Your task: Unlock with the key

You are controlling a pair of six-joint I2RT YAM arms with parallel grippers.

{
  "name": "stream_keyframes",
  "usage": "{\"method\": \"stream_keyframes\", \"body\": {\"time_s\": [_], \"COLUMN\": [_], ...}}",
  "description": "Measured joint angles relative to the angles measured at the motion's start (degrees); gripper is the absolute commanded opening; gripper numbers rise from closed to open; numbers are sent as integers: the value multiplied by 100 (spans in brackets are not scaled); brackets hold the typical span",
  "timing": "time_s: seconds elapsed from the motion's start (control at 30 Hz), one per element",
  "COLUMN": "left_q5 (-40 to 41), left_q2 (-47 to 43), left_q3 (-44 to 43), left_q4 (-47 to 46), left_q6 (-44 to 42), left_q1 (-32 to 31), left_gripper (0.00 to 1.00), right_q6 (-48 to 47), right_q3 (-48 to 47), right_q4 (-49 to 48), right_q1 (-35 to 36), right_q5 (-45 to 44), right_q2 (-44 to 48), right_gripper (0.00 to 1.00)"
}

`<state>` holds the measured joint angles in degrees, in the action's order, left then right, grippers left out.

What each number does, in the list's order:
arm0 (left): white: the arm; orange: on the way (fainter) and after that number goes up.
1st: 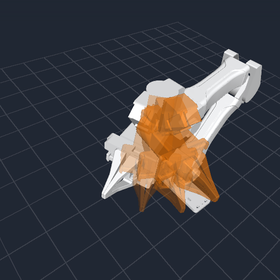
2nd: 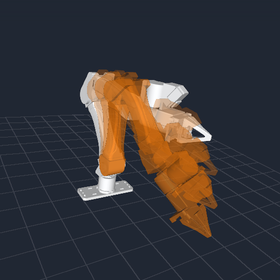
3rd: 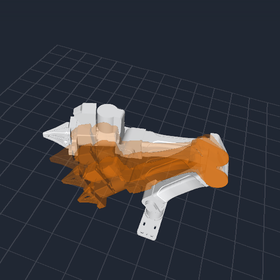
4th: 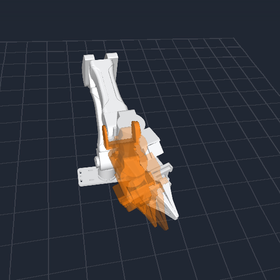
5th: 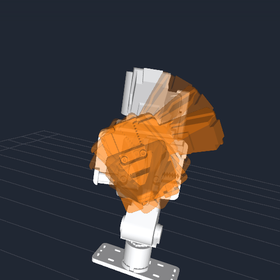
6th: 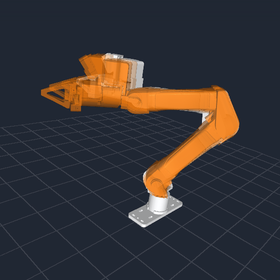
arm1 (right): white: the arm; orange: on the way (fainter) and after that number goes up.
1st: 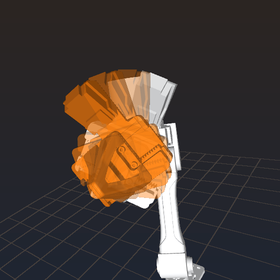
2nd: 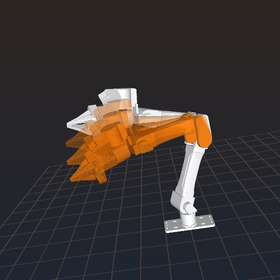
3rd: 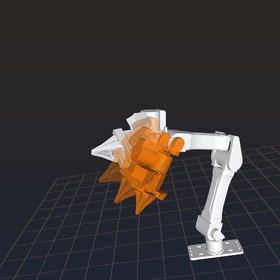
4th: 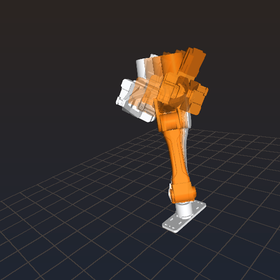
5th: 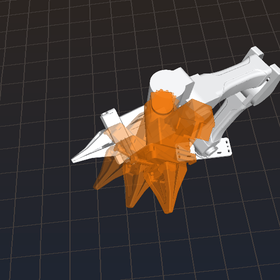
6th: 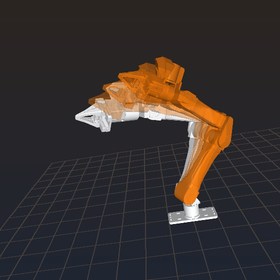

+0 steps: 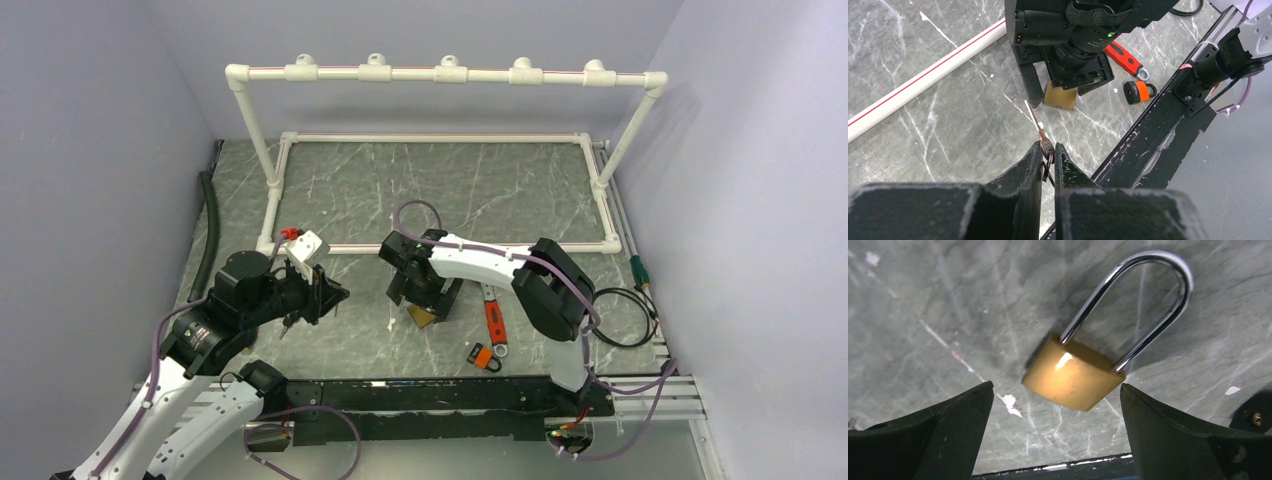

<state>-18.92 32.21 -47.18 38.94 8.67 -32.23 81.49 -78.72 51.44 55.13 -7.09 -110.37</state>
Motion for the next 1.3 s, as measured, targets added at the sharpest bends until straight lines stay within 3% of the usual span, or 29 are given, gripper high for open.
{"method": "stream_keyframes", "body": {"time_s": [0.43, 0.6, 0.67, 0.83, 0.9, 1.07, 1.3], "left_q5": [22, 24, 26, 37, 37, 39, 42], "left_q2": [-24, -24, -24, -24, -24, -24, -24], "left_q3": [2, 2, 2, 2, 2, 2, 2], "left_q4": [0, 0, 0, 2, 2, 2, 11], "left_q6": [0, -2, -2, 0, 0, 0, -2], "left_q1": [0, 0, 0, 0, 0, 0, 0], "left_gripper": [0, 0, 0, 0, 0, 0, 0], "right_q6": [160, 160, 149, -13, -136, -426, -258], "right_q3": [157, 179, 210, 428, 501, 728, 885], "right_q4": [254, 168, 109, -50, -94, -243, -210], "right_q1": [-74, -101, -101, -26, 28, 76, 55], "right_q5": [-59, -81, -94, -376, -605, -979, -1038], "right_q2": [-144, -164, -153, 28, 85, 256, 369], "right_gripper": [99, 87, 70, 66, 67, 92, 98]}}
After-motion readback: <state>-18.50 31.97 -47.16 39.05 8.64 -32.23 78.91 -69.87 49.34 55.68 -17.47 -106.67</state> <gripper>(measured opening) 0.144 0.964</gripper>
